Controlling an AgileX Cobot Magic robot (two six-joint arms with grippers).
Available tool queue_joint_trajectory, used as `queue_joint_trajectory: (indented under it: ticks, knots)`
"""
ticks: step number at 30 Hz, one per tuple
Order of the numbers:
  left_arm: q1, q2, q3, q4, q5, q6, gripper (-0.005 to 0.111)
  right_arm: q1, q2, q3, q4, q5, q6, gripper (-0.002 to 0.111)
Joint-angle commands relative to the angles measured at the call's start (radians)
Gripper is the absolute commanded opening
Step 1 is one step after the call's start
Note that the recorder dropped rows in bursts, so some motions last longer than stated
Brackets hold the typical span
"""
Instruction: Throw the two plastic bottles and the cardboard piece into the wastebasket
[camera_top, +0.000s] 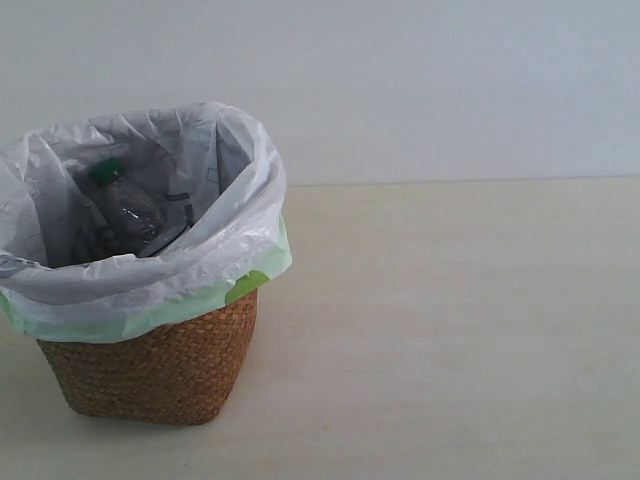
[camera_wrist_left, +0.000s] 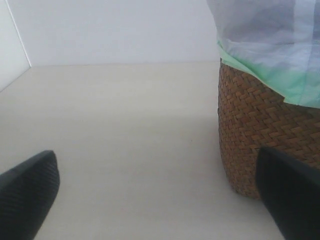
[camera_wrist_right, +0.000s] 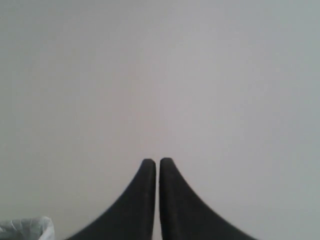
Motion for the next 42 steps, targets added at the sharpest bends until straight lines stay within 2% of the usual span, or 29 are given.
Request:
queue_joint_trajectory:
  ticks: [1, 5, 11, 26, 33, 42]
  knots:
    - [0.002, -0.003, -0.004, -0.002, -0.008, -0.009, 0.108, -0.022, 0.001, 0.061, 0.043, -0.053, -0.047, 0.000]
    - [0.002, -0.003, -0.004, -0.002, -0.008, -0.009, 0.108, -0.022, 0.001, 0.184, 0.043, -0.113, -0.048, 0.000]
    - [0.002, -0.003, -0.004, -0.002, -0.008, -0.009, 0.108, -0.022, 0.001, 0.420, 0.082, -0.353, 0.001, 0.000]
    - [0.002, -0.003, -0.004, -0.002, -0.008, -0.009, 0.108, -0.020, 0.001, 0.862, 0.195, -0.652, 0.040, 0.000]
    - [0.002, -0.003, -0.004, -0.002, -0.008, -0.009, 0.108, -0.020, 0.001, 1.012, 0.195, -0.758, 0.040, 0.000]
    - [0.002, -0.003, -0.004, -0.002, -0.008, -0.009, 0.108, -0.020, 0.001, 1.105, 0.178, -0.779, 0.022, 0.000]
